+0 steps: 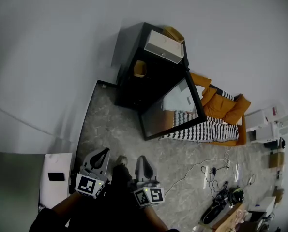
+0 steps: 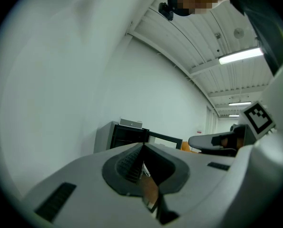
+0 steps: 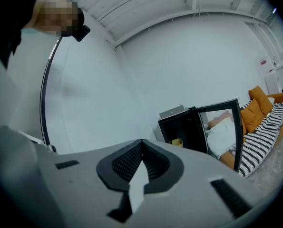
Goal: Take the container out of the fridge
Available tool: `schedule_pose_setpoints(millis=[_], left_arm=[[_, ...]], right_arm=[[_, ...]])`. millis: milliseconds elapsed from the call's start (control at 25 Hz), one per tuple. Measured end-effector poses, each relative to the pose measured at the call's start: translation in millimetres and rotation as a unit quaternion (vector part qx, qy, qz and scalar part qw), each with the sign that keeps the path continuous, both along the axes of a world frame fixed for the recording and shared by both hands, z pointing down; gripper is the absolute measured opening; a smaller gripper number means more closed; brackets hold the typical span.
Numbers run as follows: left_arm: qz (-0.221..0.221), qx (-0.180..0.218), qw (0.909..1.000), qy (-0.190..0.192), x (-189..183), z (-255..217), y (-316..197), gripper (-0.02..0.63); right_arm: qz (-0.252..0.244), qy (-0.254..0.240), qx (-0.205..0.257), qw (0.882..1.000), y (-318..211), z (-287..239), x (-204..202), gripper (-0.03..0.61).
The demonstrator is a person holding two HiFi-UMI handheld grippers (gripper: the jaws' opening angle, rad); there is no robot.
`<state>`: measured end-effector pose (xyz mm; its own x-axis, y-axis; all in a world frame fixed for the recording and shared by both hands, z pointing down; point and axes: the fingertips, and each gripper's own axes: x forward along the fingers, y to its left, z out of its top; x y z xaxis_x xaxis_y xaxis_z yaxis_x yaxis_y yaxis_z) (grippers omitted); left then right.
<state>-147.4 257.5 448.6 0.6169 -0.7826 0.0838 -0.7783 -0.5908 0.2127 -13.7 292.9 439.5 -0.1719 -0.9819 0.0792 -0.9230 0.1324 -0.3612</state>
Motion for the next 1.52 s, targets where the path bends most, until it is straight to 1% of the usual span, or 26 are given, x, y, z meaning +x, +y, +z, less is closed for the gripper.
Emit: schedule_pose_setpoints(millis=[160, 400, 600, 760, 840, 1000, 1160, 1320, 1520], left_arm=[[0.001, -0.008, 1.0000, 0.003, 1.0, 4.8, -16.3, 0.005], [-0.006, -0.012, 0.9999, -0.002, 15.6, 15.6, -46.7, 0.006], [-0.018, -0.008, 0.9997, -0.012, 30.3, 15.0, -94.0, 0.006], [-0.030, -0.007, 0.9994, -0.014, 53.0, 9.6, -137.3, 0.006], [-0.032, -0.005, 0.9993, -0.017, 67.9, 6.7, -157.7, 0.006], [-0.028, 0.000, 0.9990, -0.034, 100.6, 0.6, -191.0, 0.006], [-0.033, -0.002, 0.9991, -0.026, 124.0, -2.8, -223.0, 0.006], [-0.042, 0.002, 0.9987, -0.030, 141.7, -6.2, -243.3, 0.005], [-0.044, 0.003, 0.9985, -0.032, 151.4, -9.0, -257.8, 0.006]], right_arm=[[0.000, 0.016, -0.008, 1.000, -14.1, 5.5, 1.5, 0.000], [-0.007, 0.022, -0.006, 1.000, -50.4, 14.7, 18.8, 0.002], [-0.007, 0.014, 0.005, 1.000, -101.9, 10.8, 42.5, 0.001], [-0.014, 0.009, 0.012, 1.000, -144.8, 5.2, 67.4, 0.002], [-0.019, 0.001, 0.013, 1.000, -165.6, 3.8, 80.1, 0.000], [-0.028, -0.028, 0.011, 0.999, -205.1, 6.0, 107.7, 0.002], [-0.041, -0.033, 0.014, 0.999, -244.1, 9.0, 128.7, 0.002], [-0.052, -0.057, 0.004, 0.997, -275.0, 19.5, 145.1, 0.000], [-0.048, -0.079, 0.000, 0.996, -303.9, 27.9, 160.6, 0.002]])
